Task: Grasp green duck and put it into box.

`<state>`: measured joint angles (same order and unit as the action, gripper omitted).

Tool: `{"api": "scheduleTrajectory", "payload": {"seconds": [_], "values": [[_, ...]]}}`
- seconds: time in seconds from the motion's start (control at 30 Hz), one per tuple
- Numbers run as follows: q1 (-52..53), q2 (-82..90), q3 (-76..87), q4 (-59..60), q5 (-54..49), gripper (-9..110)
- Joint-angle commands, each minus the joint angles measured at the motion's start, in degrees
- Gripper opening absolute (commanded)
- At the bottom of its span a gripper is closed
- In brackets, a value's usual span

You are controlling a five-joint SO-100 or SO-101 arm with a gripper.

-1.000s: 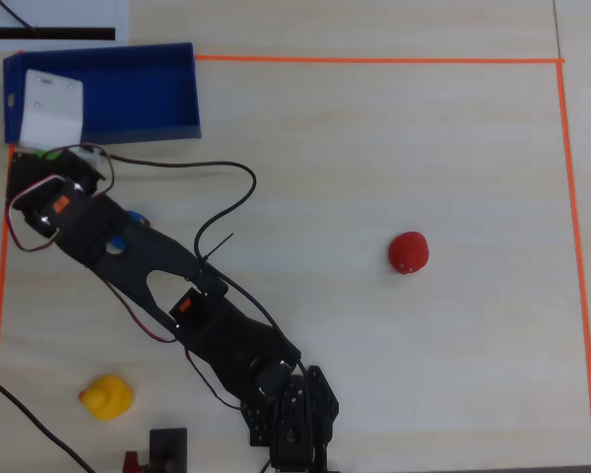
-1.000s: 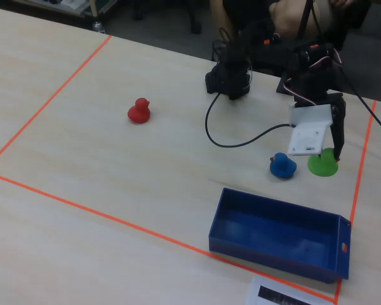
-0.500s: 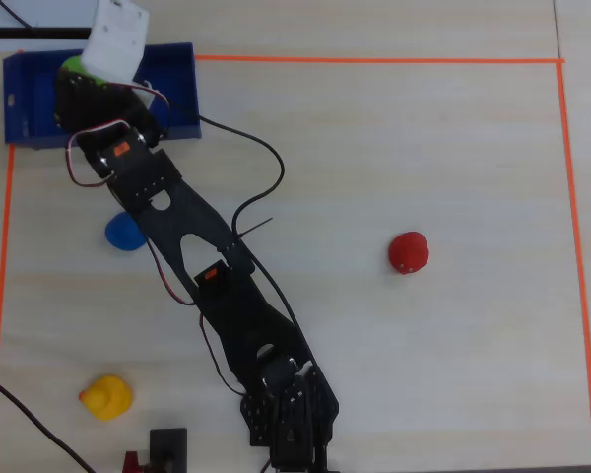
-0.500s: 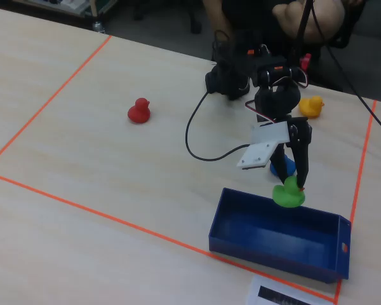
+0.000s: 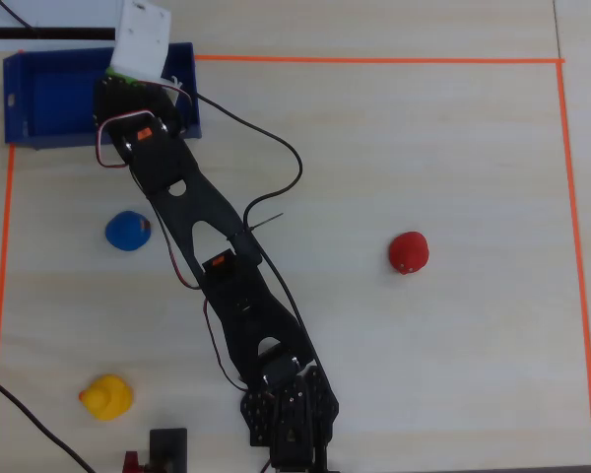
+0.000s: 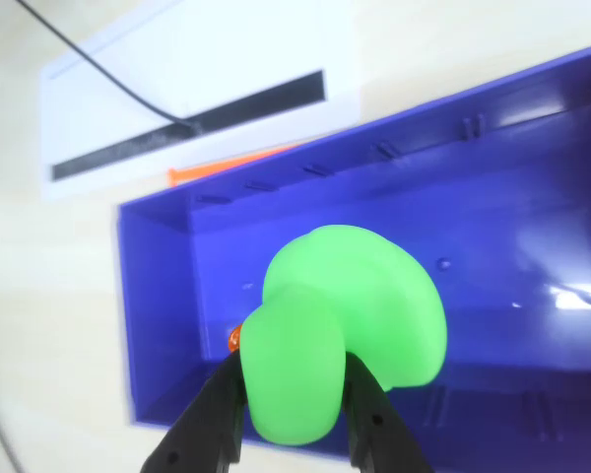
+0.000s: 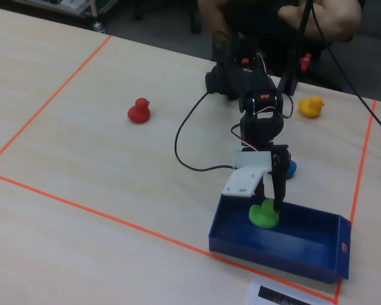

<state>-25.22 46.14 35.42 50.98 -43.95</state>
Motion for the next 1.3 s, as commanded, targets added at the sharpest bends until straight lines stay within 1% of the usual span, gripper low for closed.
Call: {"api": "scheduleTrajectory", "payload": {"seconds": [0.0,0.13,0.23,0.33,0.4,0.47,0.5,0.73,0.93,1.07,1.27], "values": [[0.44,1.05,0.7,-1.67,-1.23,11],[0.44,1.05,0.62,-0.88,-2.29,20],[0.97,1.23,-1.41,1.41,-3.34,29],[1.93,2.11,-5.54,4.57,-3.6,24],[2.46,4.39,-7.21,6.24,-3.43,15],[2.37,8.61,-7.38,8.53,-3.43,0],[2.11,11.6,-6.24,9.58,-4.31,0],[2.11,40.34,17.93,6.15,-10.72,0],[6.77,65.65,48.69,-1.93,-20.39,0],[10.2,80.42,69.61,-5.27,-23.99,0],[13.97,102.83,99.84,-9.14,-26.81,0]]}}
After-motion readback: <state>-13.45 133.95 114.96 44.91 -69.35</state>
